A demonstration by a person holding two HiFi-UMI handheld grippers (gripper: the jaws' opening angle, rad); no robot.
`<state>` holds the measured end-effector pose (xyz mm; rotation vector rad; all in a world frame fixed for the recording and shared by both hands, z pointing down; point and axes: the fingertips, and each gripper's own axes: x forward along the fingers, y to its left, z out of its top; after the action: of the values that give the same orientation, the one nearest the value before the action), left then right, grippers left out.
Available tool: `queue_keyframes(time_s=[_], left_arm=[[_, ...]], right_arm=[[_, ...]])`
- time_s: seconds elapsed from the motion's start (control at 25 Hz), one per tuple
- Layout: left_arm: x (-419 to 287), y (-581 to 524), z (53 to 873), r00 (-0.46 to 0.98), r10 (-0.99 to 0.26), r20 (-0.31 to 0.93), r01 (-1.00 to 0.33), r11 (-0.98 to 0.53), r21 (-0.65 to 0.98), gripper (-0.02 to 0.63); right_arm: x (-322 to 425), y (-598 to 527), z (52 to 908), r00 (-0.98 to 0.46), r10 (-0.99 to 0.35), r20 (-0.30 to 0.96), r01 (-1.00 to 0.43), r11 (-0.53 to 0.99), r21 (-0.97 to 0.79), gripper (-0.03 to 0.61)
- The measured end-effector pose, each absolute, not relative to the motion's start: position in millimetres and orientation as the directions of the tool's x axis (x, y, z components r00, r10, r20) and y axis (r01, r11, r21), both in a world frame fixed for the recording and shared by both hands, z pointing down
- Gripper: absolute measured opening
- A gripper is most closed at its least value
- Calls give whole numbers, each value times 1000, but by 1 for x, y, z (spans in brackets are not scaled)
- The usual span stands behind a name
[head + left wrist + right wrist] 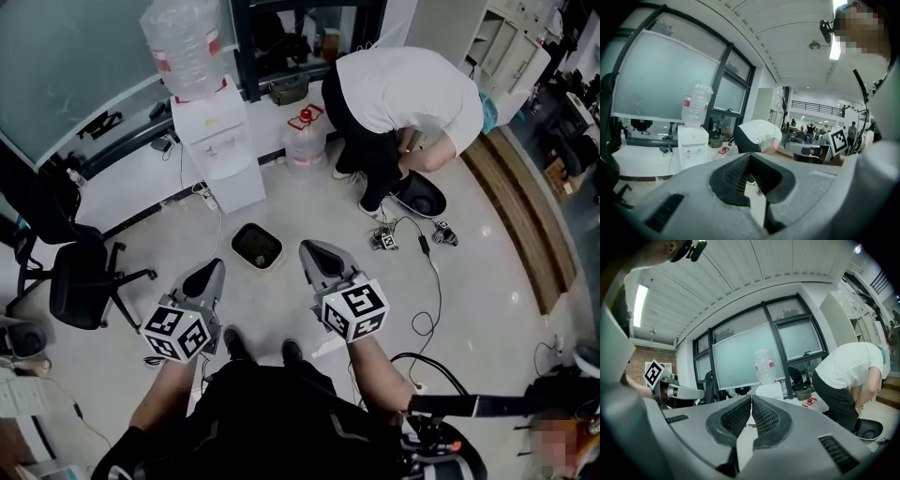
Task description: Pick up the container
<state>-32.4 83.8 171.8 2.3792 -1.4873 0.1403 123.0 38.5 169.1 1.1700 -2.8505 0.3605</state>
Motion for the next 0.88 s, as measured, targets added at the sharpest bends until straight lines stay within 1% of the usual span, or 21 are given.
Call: queue_keyframes(time_s=[0.2, 0.44, 0.56, 0.72, 0.88], left_arm=[[-43, 58, 171, 476, -849, 229, -874, -428, 228, 8], [-80, 13, 183, 498, -841, 211, -859, -445, 252, 9], [-98, -11, 188, 527, -824, 209, -842, -472, 262, 9], [-125, -40, 202, 557, -803, 210, -820, -492, 293, 9], [-146, -67, 218, 587, -779, 221, -800, -516, 305, 9]], right_arm=[[111, 17, 178, -695, -705, 139, -717, 666, -204, 9], [83, -15, 184, -651, -739, 172, -759, 630, -165, 9], [67, -33, 189, -623, -756, 200, -782, 607, -144, 9], [39, -61, 203, -577, -777, 251, -811, 581, -65, 9], [15, -82, 221, -554, -783, 284, -828, 553, -90, 9]])
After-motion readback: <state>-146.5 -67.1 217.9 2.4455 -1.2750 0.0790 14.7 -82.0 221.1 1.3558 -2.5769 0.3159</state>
